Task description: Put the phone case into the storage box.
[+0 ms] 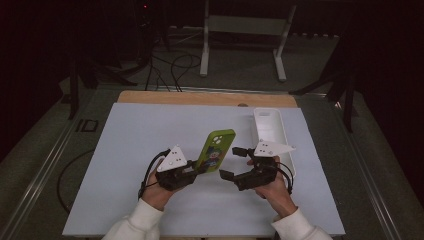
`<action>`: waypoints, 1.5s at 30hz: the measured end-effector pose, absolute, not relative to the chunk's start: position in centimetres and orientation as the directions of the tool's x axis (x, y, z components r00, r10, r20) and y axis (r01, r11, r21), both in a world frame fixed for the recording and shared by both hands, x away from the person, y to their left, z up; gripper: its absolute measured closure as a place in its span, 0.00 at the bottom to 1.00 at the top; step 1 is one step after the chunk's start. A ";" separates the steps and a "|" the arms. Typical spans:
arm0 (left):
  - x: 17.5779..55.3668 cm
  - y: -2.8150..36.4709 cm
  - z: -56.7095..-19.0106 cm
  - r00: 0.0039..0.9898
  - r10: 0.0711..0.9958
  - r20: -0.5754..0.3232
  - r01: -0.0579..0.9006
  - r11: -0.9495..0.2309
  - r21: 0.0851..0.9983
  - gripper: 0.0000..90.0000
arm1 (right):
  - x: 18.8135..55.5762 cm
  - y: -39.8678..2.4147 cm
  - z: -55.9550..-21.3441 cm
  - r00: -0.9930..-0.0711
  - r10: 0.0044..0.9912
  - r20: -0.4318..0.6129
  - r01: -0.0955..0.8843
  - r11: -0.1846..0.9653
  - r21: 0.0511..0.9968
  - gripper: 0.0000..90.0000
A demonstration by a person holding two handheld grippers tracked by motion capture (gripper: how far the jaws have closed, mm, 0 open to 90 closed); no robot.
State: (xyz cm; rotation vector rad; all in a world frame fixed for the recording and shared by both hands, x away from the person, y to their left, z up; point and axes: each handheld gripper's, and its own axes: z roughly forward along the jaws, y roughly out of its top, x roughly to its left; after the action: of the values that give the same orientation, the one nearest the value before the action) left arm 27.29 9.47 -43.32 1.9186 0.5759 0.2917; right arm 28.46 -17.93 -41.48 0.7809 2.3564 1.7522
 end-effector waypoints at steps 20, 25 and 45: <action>26.8 9.4 -43.3 0.772 0.635 -0.033 0.264 -0.272 0.925 0.86 | 28.3 -17.7 -41.4 -0.843 0.495 0.208 0.337 0.186 0.923 0.09; 26.7 9.2 -43.4 0.752 0.659 -0.026 0.264 -0.265 0.927 0.86 | 28.3 -17.6 -41.4 -0.838 0.506 0.206 0.339 0.186 0.922 0.09; 26.3 8.7 -44.0 0.660 0.751 -0.007 0.276 -0.234 0.932 0.86 | 28.5 -17.5 -41.3 -0.807 0.549 0.216 0.349 0.149 0.925 0.09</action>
State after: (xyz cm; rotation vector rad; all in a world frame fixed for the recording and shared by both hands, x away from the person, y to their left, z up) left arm 26.26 8.70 -44.00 1.8036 0.8213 0.5528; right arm 28.45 -17.48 -41.35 0.8882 2.2443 1.7289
